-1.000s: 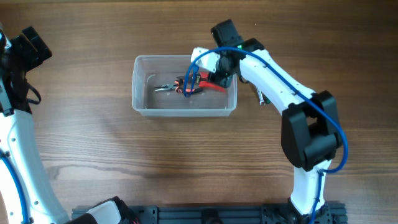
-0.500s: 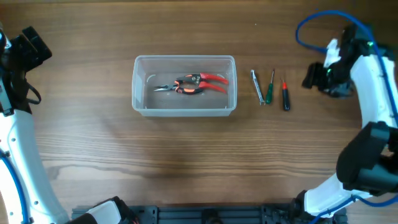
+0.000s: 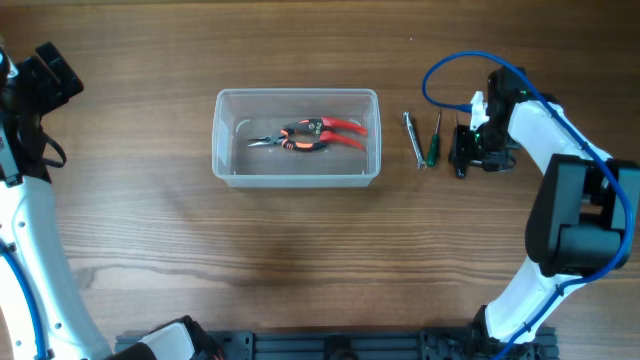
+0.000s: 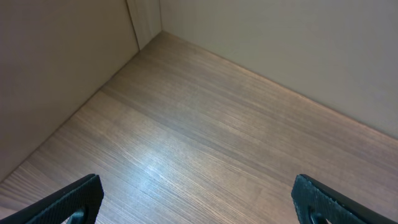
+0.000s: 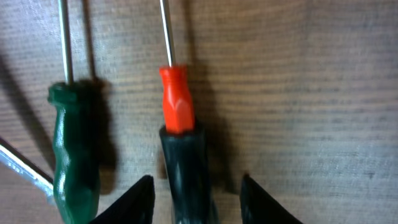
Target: Pack container
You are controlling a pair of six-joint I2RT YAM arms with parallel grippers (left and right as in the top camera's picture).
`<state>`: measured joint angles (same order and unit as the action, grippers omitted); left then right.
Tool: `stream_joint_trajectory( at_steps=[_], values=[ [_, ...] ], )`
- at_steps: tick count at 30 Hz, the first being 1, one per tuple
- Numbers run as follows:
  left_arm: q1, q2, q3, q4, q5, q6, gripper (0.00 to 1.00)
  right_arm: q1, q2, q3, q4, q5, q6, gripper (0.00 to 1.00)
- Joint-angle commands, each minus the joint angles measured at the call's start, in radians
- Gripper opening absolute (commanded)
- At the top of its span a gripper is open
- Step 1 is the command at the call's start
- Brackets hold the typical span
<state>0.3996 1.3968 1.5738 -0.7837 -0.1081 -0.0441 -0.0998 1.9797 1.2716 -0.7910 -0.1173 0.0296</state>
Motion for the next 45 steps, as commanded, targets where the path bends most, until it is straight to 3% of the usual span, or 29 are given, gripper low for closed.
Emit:
stream_joint_trajectory(
  at_steps=[1, 3, 6, 10, 11, 13, 17, 19, 23, 26, 27, 28, 29, 31, 32, 33, 36, 39, 41, 43, 45],
  values=[
    [0.004, 0.004, 0.003, 0.002, -0.006, -0.013, 1.0, 0.005, 0.059, -0.009, 0.014, 0.014, 0.033, 0.27],
    [0.004, 0.004, 0.003, 0.002, -0.006, -0.013, 1.0, 0.005, 0.059, -0.008, 0.017, 0.013, 0.056, 0.04],
    [0.004, 0.004, 0.003, 0.002, -0.006, -0.013, 1.0, 0.005, 0.04, 0.065, -0.078, 0.017, 0.056, 0.04],
    [0.004, 0.004, 0.003, 0.002, -0.006, -0.013, 1.0, 0.034, -0.103, 0.37, -0.229, -0.029, 0.019, 0.04],
    [0.004, 0.004, 0.003, 0.002, -0.006, -0.013, 1.0, 0.078, -0.157, 0.502, -0.246, -0.103, 0.023, 0.04],
    [0.004, 0.004, 0.003, 0.002, -0.006, -0.013, 1.0, 0.198, -0.218, 0.599, -0.196, -0.158, 0.021, 0.04],
    [0.004, 0.004, 0.003, 0.002, -0.006, -0.013, 1.0, 0.542, -0.19, 0.58, -0.126, -0.153, -0.283, 0.04],
    [0.004, 0.004, 0.003, 0.002, -0.006, -0.013, 1.0, 0.685, -0.088, 0.558, -0.138, -0.097, -0.526, 0.04],
    [0.004, 0.004, 0.003, 0.002, -0.006, -0.013, 1.0, 0.774, 0.138, 0.556, -0.141, -0.097, -0.831, 0.04],
    [0.004, 0.004, 0.003, 0.002, -0.006, -0.013, 1.0, 0.782, 0.262, 0.556, -0.148, -0.204, -0.895, 0.04],
    [0.004, 0.004, 0.003, 0.002, -0.006, -0.013, 1.0, 0.782, 0.289, 0.555, -0.15, -0.206, -0.893, 0.13],
    [0.004, 0.004, 0.003, 0.002, -0.006, -0.013, 1.0, 0.782, 0.296, 0.555, -0.148, -0.193, -0.889, 0.32],
    [0.004, 0.004, 0.003, 0.002, -0.006, -0.013, 1.0, 0.782, 0.296, 0.557, -0.14, -0.138, -0.852, 0.43],
    [0.004, 0.004, 0.003, 0.002, -0.006, -0.013, 1.0, 0.782, 0.264, 0.61, -0.138, 0.07, -0.639, 0.53],
    [0.004, 0.004, 0.003, 0.002, -0.006, -0.013, 1.0, 0.779, 0.213, 0.682, -0.167, 0.194, -0.553, 0.68],
    [0.004, 0.004, 0.003, 0.002, -0.006, -0.013, 1.0, 0.774, 0.177, 0.726, -0.18, 0.246, -0.502, 0.76],
    [0.004, 0.004, 0.003, 0.002, -0.006, -0.013, 1.0, 0.713, 0.005, 0.805, -0.19, 0.286, -0.379, 0.78],
    [0.004, 0.004, 0.003, 0.002, -0.006, -0.013, 1.0, 0.499, -0.117, 0.805, -0.289, 0.257, -0.092, 0.8],
    [0.004, 0.004, 0.003, 0.002, -0.006, -0.013, 1.0, 0.356, -0.113, 0.795, -0.399, 0.145, 0.007, 0.8],
    [0.004, 0.004, 0.003, 0.002, -0.006, -0.013, 1.0, 0.153, -0.07, 0.674, -0.457, 0.044, 0.158, 0.74],
    [0.004, 0.004, 0.003, 0.002, -0.006, -0.013, 1.0, 0.069, -0.034, 0.534, -0.399, 0.029, 0.224, 0.71]
  ],
)
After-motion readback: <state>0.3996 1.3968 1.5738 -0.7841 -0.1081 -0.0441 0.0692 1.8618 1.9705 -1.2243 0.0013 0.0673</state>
